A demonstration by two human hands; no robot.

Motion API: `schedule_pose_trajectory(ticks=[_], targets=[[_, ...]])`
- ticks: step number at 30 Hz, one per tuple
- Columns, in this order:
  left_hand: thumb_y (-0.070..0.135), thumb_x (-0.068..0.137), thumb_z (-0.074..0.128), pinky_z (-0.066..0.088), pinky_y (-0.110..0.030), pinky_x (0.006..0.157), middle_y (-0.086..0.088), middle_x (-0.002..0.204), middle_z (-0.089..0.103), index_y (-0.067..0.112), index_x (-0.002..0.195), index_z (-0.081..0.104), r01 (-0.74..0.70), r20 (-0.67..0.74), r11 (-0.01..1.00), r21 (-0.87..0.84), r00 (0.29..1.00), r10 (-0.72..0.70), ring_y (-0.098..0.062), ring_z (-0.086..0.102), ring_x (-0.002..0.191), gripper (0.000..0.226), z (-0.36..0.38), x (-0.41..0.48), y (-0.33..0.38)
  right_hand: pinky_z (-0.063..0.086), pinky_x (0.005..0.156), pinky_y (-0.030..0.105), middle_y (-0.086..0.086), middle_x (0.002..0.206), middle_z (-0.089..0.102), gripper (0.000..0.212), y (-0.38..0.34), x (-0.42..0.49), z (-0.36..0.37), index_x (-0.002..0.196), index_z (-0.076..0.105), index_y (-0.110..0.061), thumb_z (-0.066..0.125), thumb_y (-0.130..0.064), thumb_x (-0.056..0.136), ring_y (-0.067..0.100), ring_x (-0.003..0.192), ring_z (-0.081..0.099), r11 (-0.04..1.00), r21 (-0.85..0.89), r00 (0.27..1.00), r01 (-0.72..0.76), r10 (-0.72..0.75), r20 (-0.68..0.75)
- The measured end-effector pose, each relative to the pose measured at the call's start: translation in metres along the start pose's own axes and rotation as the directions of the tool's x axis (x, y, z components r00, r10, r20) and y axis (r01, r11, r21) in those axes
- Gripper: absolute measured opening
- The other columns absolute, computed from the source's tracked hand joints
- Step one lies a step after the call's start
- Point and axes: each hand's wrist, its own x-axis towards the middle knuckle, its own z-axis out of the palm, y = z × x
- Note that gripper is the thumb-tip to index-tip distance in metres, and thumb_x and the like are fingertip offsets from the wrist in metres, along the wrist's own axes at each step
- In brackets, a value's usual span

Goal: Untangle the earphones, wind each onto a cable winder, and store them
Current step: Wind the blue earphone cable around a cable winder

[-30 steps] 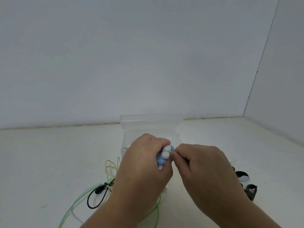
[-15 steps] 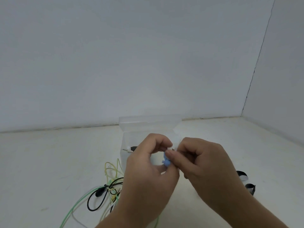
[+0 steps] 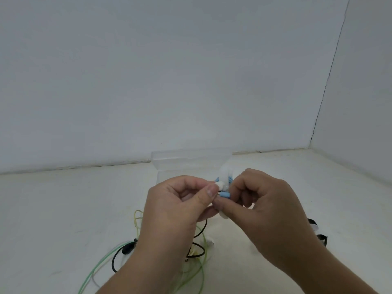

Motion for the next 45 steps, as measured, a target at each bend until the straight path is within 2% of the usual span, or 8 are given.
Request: schedule_pose_trajectory(ticks=[7, 11, 17, 25, 30, 35, 39, 45], targets=[[0.016, 0.066, 0.075, 0.062, -0.030, 0.062, -0.016, 0.075, 0.075, 0.001, 0.074, 0.071, -0.046, -0.059, 0.998, 0.031, 0.997, 0.048, -0.027, 0.075, 0.068, 0.017, 0.000, 0.001, 0.003, 0.044, 0.057, 0.021, -0.002, 0.065, 0.062, 0.016, -0.003, 0.001, -0.002, 0.070, 0.064, -0.022, 0.063, -0.036, 0.078, 0.016, 0.062, 0.056, 0.971, 0.214, 0.992, -0.105, 0.087, 0.092], [0.018, 0.066, 0.076, 0.061, -0.030, 0.061, -0.014, 0.074, 0.075, 0.005, 0.071, 0.072, -0.073, -0.078, 0.996, 0.052, 0.994, 0.077, -0.026, 0.075, 0.067, 0.014, 0.000, -0.001, 0.002, 0.048, 0.059, 0.038, 0.011, 0.068, 0.061, 0.012, -0.007, 0.001, -0.001, 0.077, 0.061, -0.022, 0.066, -0.023, 0.088, 0.031, 0.065, 0.057, 0.936, 0.299, 0.981, -0.186, 0.159, 0.111], [0.021, 0.065, 0.077, 0.063, -0.034, 0.063, -0.013, 0.070, 0.074, 0.009, 0.068, 0.072, -0.106, -0.097, 0.988, 0.115, 0.988, 0.117, -0.026, 0.074, 0.066, 0.014, 0.002, -0.005, 0.003, 0.050, 0.060, 0.019, -0.014, 0.088, 0.063, 0.020, -0.006, 0.003, 0.000, 0.106, 0.061, -0.032, 0.060, -0.018, 0.092, 0.007, 0.056, 0.062, 0.875, 0.359, 0.945, -0.325, 0.286, 0.158], [0.013, 0.065, 0.077, 0.062, -0.032, 0.061, -0.014, 0.067, 0.072, 0.002, 0.085, 0.070, -0.087, -0.086, 0.995, 0.050, 0.992, 0.091, -0.026, 0.074, 0.065, 0.025, -0.001, -0.002, 0.004, 0.047, 0.059, 0.013, -0.007, 0.079, 0.073, 0.025, -0.008, 0.004, -0.001, 0.104, 0.062, -0.038, 0.058, -0.015, 0.095, 0.002, 0.056, 0.059, 0.920, 0.287, 0.958, -0.268, 0.223, 0.178], [-0.009, 0.079, 0.072, 0.060, -0.028, 0.060, -0.016, 0.076, 0.075, 0.008, 0.076, 0.075, -0.073, -0.015, 0.996, 0.053, 0.997, 0.074, -0.025, 0.075, 0.069, 0.018, -0.006, 0.001, 0.004, 0.045, 0.058, 0.031, 0.018, 0.069, 0.066, 0.025, -0.008, 0.005, -0.003, 0.102, 0.066, -0.037, 0.060, -0.014, 0.095, 0.033, 0.063, 0.053, 0.923, 0.291, 0.963, -0.250, 0.206, 0.174], [-0.010, 0.082, 0.070, 0.060, -0.027, 0.063, -0.009, 0.078, 0.076, 0.014, 0.078, 0.077, -0.130, 0.049, 0.978, 0.163, 0.991, 0.124, -0.023, 0.075, 0.074, 0.025, -0.009, 0.003, 0.005, 0.046, 0.059, 0.036, 0.020, 0.076, 0.067, 0.026, -0.009, 0.004, -0.004, 0.102, 0.067, -0.037, 0.059, -0.013, 0.095, 0.035, 0.064, 0.052, 0.915, 0.302, 0.956, -0.267, 0.212, 0.203], [-0.003, 0.079, 0.076, 0.060, -0.028, 0.063, -0.001, 0.081, 0.076, 0.021, 0.078, 0.075, -0.196, 0.035, 0.934, 0.299, 0.980, 0.195, -0.016, 0.074, 0.078, 0.025, -0.008, 0.001, 0.002, 0.044, 0.056, 0.017, 0.011, 0.073, 0.070, 0.032, -0.008, 0.004, -0.003, 0.099, 0.067, -0.038, 0.055, -0.008, 0.096, 0.015, 0.058, 0.052, 0.921, 0.280, 0.953, -0.270, 0.215, 0.213], [0.002, 0.081, 0.076, 0.062, -0.031, 0.070, 0.003, 0.095, 0.075, 0.027, 0.095, 0.076, -0.238, 0.048, 0.889, 0.390, 0.970, 0.239, -0.010, 0.073, 0.088, 0.029, -0.007, 0.000, -0.001, 0.039, 0.050, 0.019, 0.005, 0.064, 0.069, 0.035, -0.010, 0.003, -0.003, 0.097, 0.070, -0.035, 0.054, -0.005, 0.095, 0.017, 0.056, 0.046, 0.911, 0.300, 0.952, -0.282, 0.228, 0.203]])
